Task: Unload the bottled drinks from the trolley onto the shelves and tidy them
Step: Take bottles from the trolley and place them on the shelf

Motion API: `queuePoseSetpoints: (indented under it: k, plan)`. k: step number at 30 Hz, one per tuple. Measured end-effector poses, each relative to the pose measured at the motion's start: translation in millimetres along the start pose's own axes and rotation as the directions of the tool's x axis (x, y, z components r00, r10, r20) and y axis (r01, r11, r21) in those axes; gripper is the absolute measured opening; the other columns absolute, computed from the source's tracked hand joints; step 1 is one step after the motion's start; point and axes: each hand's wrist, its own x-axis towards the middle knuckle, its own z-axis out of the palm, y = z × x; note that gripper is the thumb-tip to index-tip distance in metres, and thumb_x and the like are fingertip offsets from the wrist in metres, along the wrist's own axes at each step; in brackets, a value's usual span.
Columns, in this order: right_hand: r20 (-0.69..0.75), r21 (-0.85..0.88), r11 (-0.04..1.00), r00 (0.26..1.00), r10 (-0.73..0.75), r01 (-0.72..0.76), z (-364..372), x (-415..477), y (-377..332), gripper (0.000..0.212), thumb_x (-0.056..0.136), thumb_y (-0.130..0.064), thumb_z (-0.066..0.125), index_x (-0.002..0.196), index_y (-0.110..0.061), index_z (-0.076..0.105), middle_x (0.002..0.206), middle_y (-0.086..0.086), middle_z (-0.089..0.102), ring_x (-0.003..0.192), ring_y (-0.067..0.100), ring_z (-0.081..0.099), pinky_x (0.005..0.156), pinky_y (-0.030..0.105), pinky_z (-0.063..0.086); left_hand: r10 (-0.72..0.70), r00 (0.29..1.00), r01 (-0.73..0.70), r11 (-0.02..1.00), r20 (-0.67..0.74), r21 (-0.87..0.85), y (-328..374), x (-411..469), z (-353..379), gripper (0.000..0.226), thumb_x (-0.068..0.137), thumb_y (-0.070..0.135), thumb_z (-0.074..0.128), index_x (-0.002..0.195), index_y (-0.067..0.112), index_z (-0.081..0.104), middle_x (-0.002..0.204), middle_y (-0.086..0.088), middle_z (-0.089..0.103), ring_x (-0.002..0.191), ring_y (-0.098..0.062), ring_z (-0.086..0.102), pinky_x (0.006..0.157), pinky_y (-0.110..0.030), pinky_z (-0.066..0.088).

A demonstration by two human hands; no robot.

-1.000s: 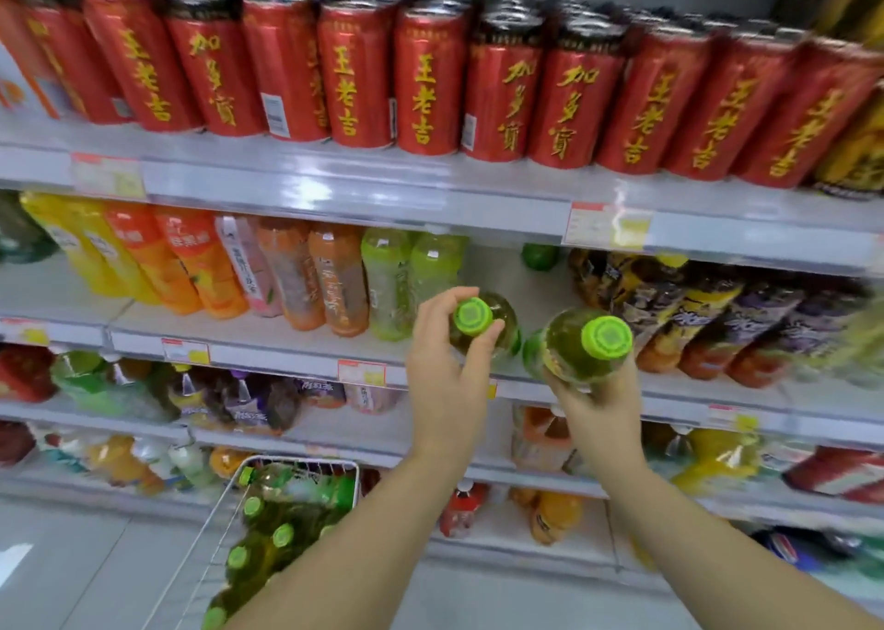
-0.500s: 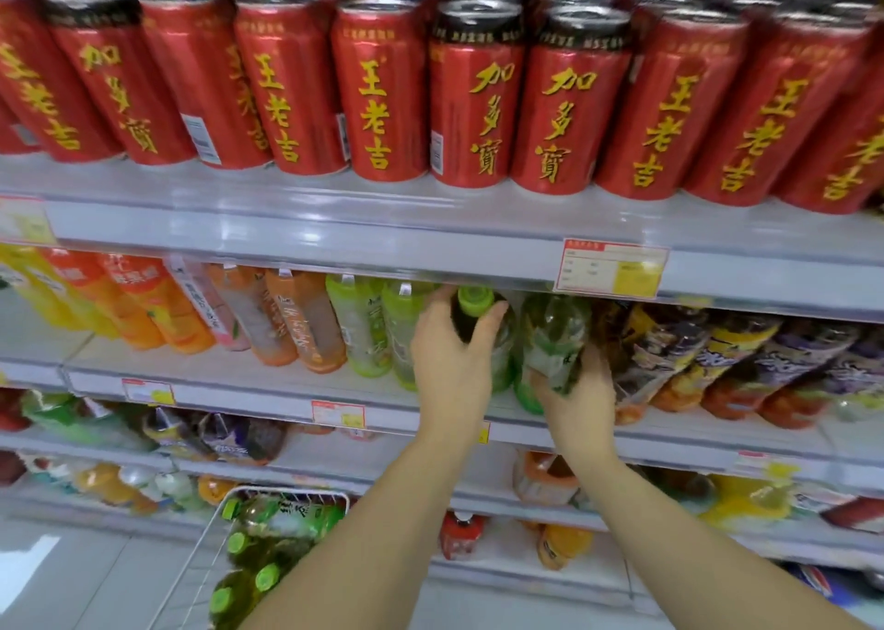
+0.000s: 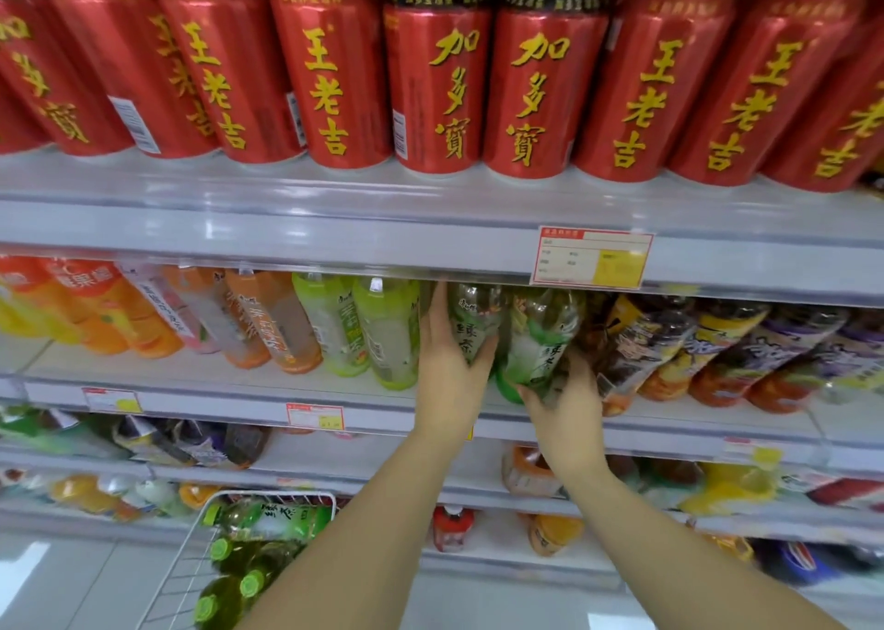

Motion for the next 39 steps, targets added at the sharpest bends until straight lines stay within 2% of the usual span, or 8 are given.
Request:
queuePoseSetpoints:
  k: [3, 6, 11, 20, 28, 31, 34, 39]
  plan:
    - [-0.084, -0.118, 0.984, 0.986, -0.147, 0.137, -3, -24, -2, 0.031, 0.079, -0.005, 0.068, 0.107, -0.007, 0.054, 0.107, 0.001, 0.046, 0.103, 0.021, 0.051, 0.085, 0.018, 0.036, -0.159, 0.984, 0.159, 0.987, 0.084, 0.005, -28, -16, 5, 0.072, 0.085, 0.015, 0.065, 0.146, 0.017, 0.026, 0.143, -0.004, 0.042, 0.131, -0.021, 0.041, 0.105, -0.041, 0.04]
    - [0.061, -0.314, 0.913, 0.965, -0.256, 0.262, 0, -35, 11, 0.029, 0.079, -0.007, 0.068, 0.106, -0.017, 0.064, 0.115, 0.008, 0.045, 0.105, 0.026, 0.053, 0.082, 0.028, 0.048, -0.197, 0.979, 0.193, 0.979, 0.056, 0.065, -39, -18, 10, 0.066, 0.087, 0.015, 0.062, 0.144, 0.016, 0.03, 0.138, -0.007, 0.047, 0.124, -0.025, 0.048, 0.096, -0.045, 0.047]
    - [0.219, -0.446, 0.859, 0.961, -0.17, 0.253, 6, -7, 4, 0.043, 0.088, -0.007, 0.051, 0.125, -0.028, 0.059, 0.135, 0.018, 0.036, 0.117, 0.04, 0.039, 0.096, 0.043, 0.044, -0.19, 0.982, 0.187, 0.967, 0.0, 0.175, -38, 4, 23, 0.062, 0.086, 0.017, 0.062, 0.141, 0.011, 0.034, 0.134, -0.012, 0.049, 0.12, -0.031, 0.048, 0.094, -0.041, 0.045]
    - [0.258, -0.507, 0.846, 0.965, -0.036, 0.167, 35, 71, 0, 0.058, 0.091, -0.016, 0.047, 0.142, -0.036, 0.031, 0.154, 0.013, -0.008, 0.144, 0.03, 0.006, 0.108, 0.035, 0.034, -0.253, 0.967, 0.252, 0.953, -0.018, 0.168, -39, 60, 49, 0.041, 0.091, 0.017, 0.055, 0.13, 0.011, 0.041, 0.122, -0.014, 0.056, 0.106, -0.034, 0.056, 0.084, -0.042, 0.048]
    - [0.323, -0.475, 0.839, 0.94, -0.113, 0.264, 45, 91, 6, 0.061, 0.093, -0.01, 0.045, 0.147, -0.024, 0.021, 0.158, 0.007, -0.002, 0.145, 0.02, 0.0, 0.108, 0.024, 0.018, -0.12, 0.973, 0.16, 0.966, -0.197, 0.203, -35, 80, 63, 0.036, 0.091, 0.002, 0.048, 0.127, 0.003, 0.043, 0.126, -0.017, 0.049, 0.108, -0.03, 0.05, 0.075, -0.012, 0.023]
    - [0.472, -0.526, 0.801, 0.882, -0.006, 0.287, 37, 76, 8, 0.054, 0.098, -0.016, 0.039, 0.147, -0.012, 0.019, 0.157, 0.008, 0.012, 0.144, 0.018, 0.013, 0.111, 0.021, 0.009, -0.062, 0.998, 0.06, 0.951, -0.006, 0.303, -40, 62, 67, 0.036, 0.089, 0.001, 0.047, 0.124, 0.007, 0.049, 0.136, -0.016, 0.034, 0.102, -0.035, 0.053, 0.081, -0.026, 0.038]
    - [0.557, -0.541, 0.772, 0.83, 0.032, 0.333, 21, 56, 10, 0.049, 0.1, -0.021, 0.033, 0.148, -0.014, 0.02, 0.157, 0.007, 0.012, 0.144, 0.02, 0.01, 0.114, 0.024, 0.005, -0.131, 0.96, -0.044, 0.804, 0.248, 0.592, -53, 58, 70, 0.043, 0.095, 0.017, 0.043, 0.139, 0.018, 0.039, 0.147, -0.013, 0.011, 0.114, -0.033, 0.05, 0.101, -0.037, 0.036]
    - [0.6, -0.567, 0.714, 0.8, 0.017, 0.41, 9, 42, 13, 0.051, 0.101, -0.025, 0.031, 0.149, -0.015, 0.015, 0.158, 0.004, 0.003, 0.145, 0.018, 0.003, 0.113, 0.021, 0.002, -0.168, 0.932, -0.111, 0.709, 0.32, 0.696, -60, 85, 68, 0.06, 0.096, 0.019, 0.04, 0.15, 0.025, 0.014, 0.153, -0.018, 0.0, 0.13, -0.036, 0.036, 0.105, -0.041, 0.031]
